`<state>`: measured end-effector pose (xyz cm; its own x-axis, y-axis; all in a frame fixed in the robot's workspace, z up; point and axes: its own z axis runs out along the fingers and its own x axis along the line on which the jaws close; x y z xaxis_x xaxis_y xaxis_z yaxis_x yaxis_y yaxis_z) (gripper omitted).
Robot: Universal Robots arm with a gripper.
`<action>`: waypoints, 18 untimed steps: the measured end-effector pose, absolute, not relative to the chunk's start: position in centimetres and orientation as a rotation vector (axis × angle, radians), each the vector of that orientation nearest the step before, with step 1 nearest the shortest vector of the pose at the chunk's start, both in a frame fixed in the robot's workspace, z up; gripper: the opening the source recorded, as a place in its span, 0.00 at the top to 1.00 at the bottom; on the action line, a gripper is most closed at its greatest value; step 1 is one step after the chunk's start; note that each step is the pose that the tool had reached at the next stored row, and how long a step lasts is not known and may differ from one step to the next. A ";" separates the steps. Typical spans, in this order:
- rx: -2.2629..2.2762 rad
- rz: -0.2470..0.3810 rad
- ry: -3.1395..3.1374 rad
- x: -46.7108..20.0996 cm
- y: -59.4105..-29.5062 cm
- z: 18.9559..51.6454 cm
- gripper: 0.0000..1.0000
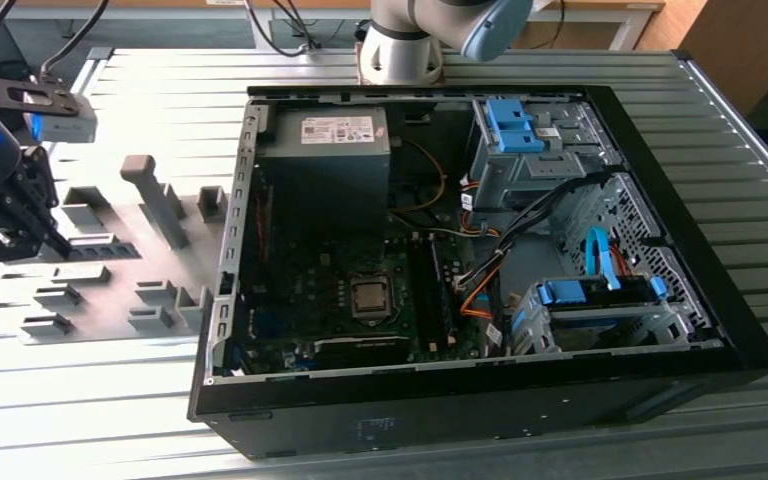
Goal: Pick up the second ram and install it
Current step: 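Pick up the second ram and move it above second insertion slot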
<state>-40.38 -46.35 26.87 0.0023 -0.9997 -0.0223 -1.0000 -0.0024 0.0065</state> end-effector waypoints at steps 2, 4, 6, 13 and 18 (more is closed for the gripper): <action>-2.216 0.032 2.211 -40.4 -46.3 27.0 0.86; -2.216 0.032 2.211 -40.4 -46.3 27.1 0.86; -2.216 0.032 2.211 -40.4 -46.3 27.1 0.86; -2.216 0.032 2.211 -40.4 -46.3 27.4 0.86; -2.216 0.032 2.211 -40.4 -46.4 27.5 0.86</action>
<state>-40.38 -46.35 27.50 0.0022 -0.9997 -0.0224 -1.0000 -0.0024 0.0066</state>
